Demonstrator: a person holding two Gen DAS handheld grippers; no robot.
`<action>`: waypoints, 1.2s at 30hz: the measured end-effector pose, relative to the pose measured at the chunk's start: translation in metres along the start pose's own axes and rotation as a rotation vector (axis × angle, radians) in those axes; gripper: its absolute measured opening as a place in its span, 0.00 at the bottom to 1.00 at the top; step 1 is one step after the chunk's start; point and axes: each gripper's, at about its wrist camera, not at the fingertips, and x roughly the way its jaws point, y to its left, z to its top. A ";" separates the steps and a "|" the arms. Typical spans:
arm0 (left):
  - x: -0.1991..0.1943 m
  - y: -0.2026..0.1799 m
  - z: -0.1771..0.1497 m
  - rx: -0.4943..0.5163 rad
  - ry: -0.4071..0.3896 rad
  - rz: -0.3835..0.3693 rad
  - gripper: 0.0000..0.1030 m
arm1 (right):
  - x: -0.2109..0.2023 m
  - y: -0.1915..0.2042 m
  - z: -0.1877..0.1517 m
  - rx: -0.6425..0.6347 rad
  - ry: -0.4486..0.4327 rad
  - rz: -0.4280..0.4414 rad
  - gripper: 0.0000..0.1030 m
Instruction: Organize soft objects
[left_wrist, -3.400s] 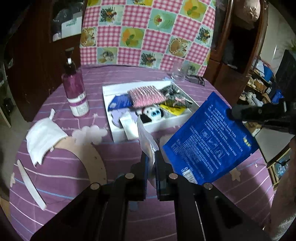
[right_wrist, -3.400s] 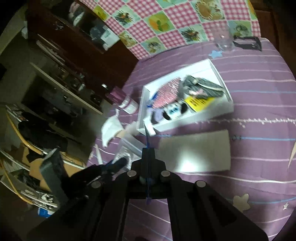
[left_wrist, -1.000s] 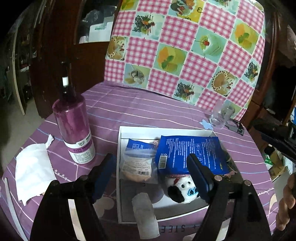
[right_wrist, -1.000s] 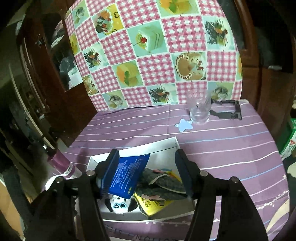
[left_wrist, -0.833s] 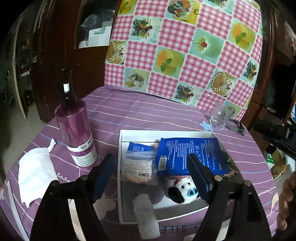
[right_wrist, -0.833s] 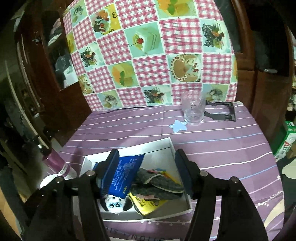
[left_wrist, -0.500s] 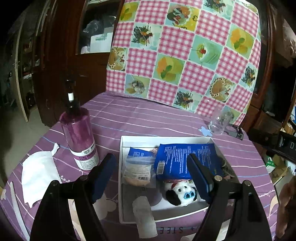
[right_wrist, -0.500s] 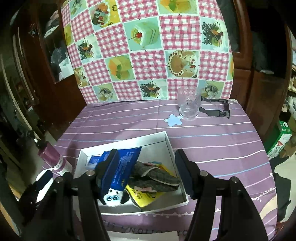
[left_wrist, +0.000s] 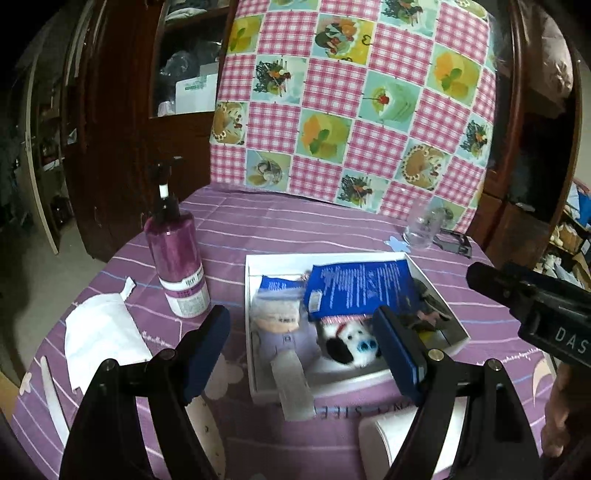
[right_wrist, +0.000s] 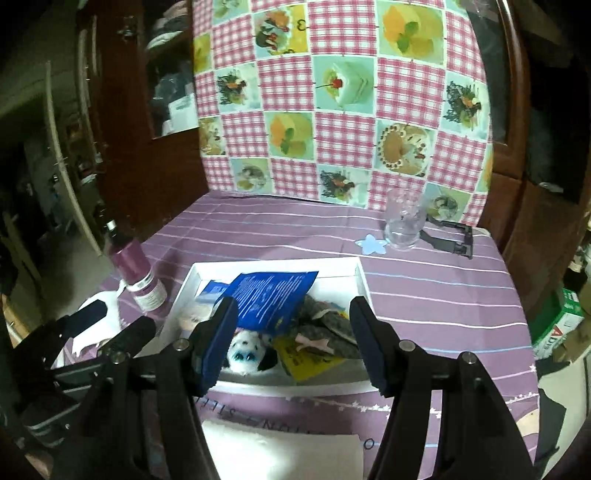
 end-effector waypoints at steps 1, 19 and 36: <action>0.000 -0.001 -0.003 0.000 0.010 -0.007 0.79 | 0.002 -0.004 -0.003 0.010 0.025 0.023 0.62; 0.041 0.018 -0.043 -0.050 0.250 -0.086 0.76 | 0.060 -0.050 -0.042 0.100 0.511 0.055 0.58; 0.056 0.005 -0.062 0.028 0.403 -0.045 0.76 | 0.047 -0.066 -0.060 0.017 0.639 0.196 0.53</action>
